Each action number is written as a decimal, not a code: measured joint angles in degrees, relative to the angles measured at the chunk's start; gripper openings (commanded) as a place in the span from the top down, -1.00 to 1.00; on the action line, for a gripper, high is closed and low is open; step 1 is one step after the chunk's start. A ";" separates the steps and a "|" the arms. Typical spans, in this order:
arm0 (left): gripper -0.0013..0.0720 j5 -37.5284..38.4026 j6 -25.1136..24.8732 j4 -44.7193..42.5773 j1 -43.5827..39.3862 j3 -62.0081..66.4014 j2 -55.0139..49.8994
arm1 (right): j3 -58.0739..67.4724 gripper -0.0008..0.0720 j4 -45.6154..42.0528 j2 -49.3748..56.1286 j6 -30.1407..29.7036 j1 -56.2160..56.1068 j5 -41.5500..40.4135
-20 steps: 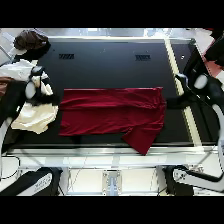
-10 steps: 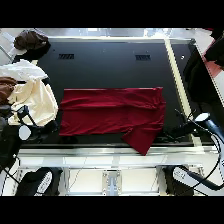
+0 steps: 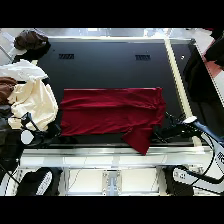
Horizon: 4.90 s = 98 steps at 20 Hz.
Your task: Fold the shirts.
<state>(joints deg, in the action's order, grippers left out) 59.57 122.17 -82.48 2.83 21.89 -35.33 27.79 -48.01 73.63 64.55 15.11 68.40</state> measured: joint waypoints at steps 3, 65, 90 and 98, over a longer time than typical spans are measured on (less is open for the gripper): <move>-0.62 -0.76 0.35 1.81 0.02 -1.14 0.02 | 1.11 0.94 2.58 -0.76 -1.84 -0.81 0.74; -0.80 -17.97 -34.80 -8.98 -10.99 64.54 -44.70 | 51.63 -0.35 -12.74 11.34 10.34 11.37 -3.04; -0.07 -7.96 -30.84 -8.81 -19.74 64.96 -51.54 | 58.66 0.94 5.79 36.41 -0.35 -0.42 5.42; 0.94 -7.37 -33.24 0.31 -21.59 64.94 -60.76 | 77.83 0.95 8.85 33.24 3.54 -6.62 18.21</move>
<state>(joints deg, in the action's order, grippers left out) 52.21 88.92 -82.17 -18.76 86.83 -96.09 105.62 -39.16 106.87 68.10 8.49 86.61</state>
